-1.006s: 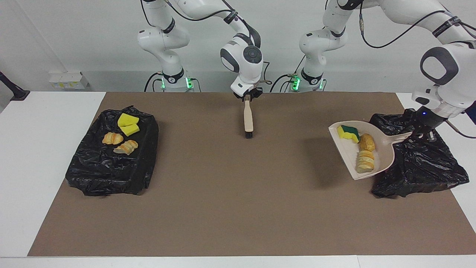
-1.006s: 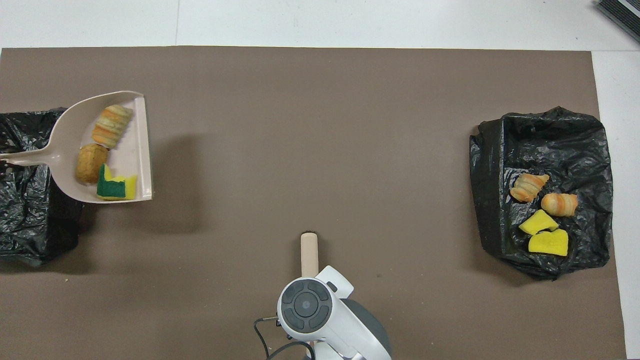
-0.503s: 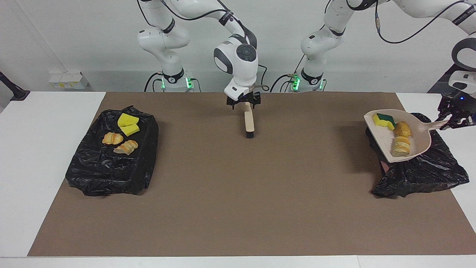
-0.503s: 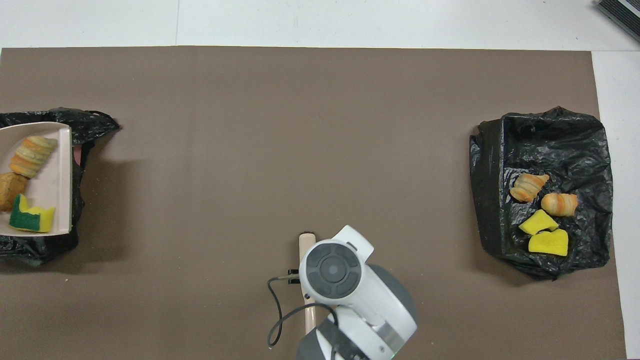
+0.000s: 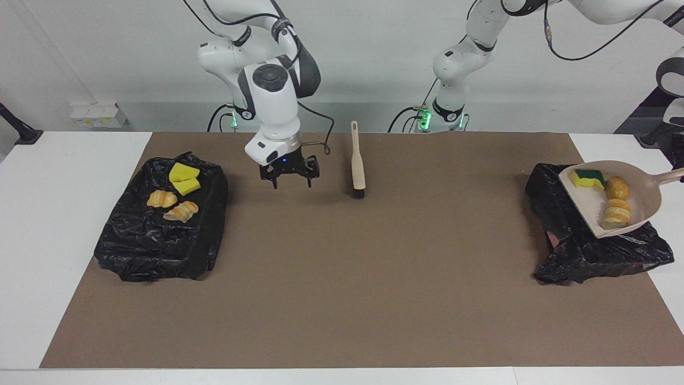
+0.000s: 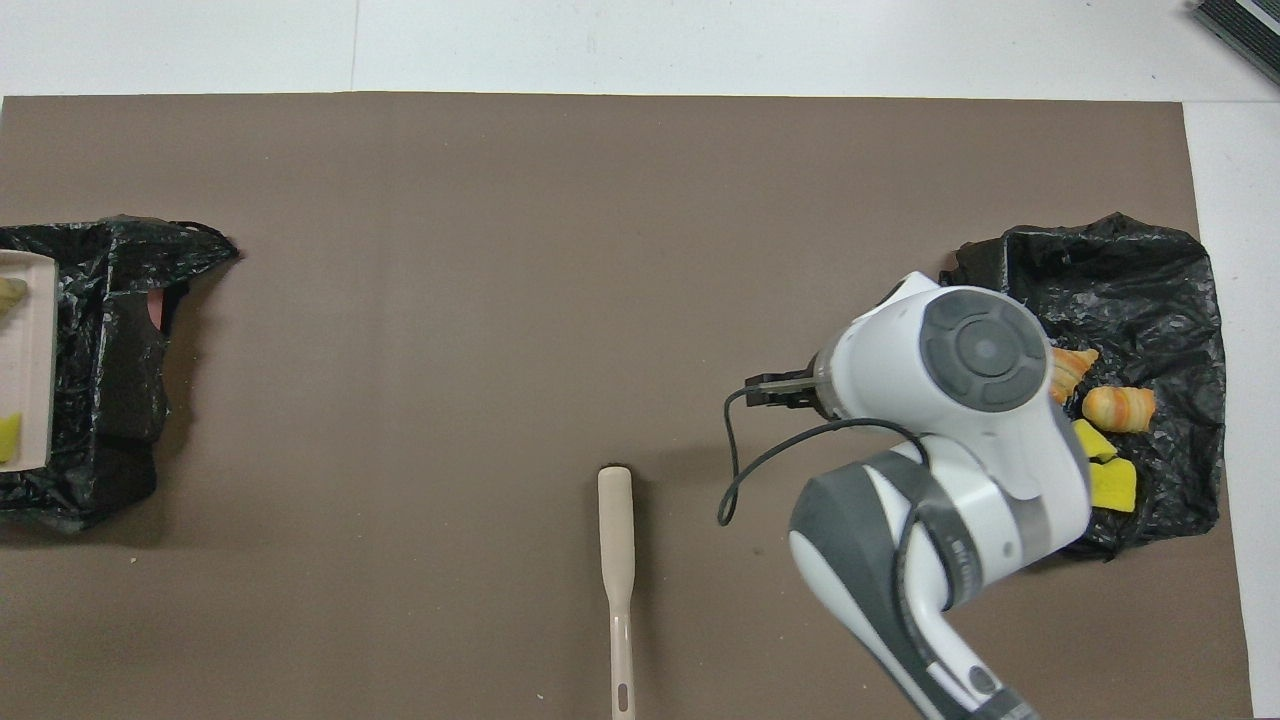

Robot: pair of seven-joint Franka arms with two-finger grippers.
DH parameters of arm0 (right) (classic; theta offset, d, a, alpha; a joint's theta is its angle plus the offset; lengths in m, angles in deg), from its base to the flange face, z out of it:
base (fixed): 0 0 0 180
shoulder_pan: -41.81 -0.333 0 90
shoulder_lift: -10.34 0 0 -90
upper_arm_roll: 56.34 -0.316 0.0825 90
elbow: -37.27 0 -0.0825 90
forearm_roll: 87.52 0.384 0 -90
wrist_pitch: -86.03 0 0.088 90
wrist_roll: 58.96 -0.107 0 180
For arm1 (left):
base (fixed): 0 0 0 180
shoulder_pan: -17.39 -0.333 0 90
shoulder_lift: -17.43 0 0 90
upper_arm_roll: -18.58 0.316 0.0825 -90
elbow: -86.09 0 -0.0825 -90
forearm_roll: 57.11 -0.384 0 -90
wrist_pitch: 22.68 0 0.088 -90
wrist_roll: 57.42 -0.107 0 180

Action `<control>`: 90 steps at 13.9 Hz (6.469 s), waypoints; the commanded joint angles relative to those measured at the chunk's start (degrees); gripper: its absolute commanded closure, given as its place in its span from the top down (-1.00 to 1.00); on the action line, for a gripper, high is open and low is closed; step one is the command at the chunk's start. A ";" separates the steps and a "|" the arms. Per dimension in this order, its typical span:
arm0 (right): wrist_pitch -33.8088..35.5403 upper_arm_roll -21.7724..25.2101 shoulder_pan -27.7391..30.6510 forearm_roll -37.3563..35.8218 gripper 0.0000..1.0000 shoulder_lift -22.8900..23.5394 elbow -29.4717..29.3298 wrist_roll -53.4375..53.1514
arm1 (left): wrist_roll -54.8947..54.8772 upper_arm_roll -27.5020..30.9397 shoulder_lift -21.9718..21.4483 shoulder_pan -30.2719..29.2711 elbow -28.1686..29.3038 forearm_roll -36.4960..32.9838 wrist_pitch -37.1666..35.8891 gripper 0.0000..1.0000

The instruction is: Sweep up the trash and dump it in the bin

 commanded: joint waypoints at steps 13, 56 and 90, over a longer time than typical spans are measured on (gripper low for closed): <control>28.25 21.82 0.51 -1.16 1.00 -7.52 -20.57 26.04 | 19.70 -0.43 -11.14 5.91 8.72 -37.60 -1.10 -1.00; 32.84 19.37 4.39 -0.02 1.00 -8.74 -22.62 28.16 | 147.75 -1.66 7.12 66.90 11.35 22.69 7.50 -1.00; 33.01 19.28 4.39 0.07 1.00 -9.27 -21.92 28.16 | 108.73 0.54 -7.71 30.60 -0.09 21.47 -22.30 1.00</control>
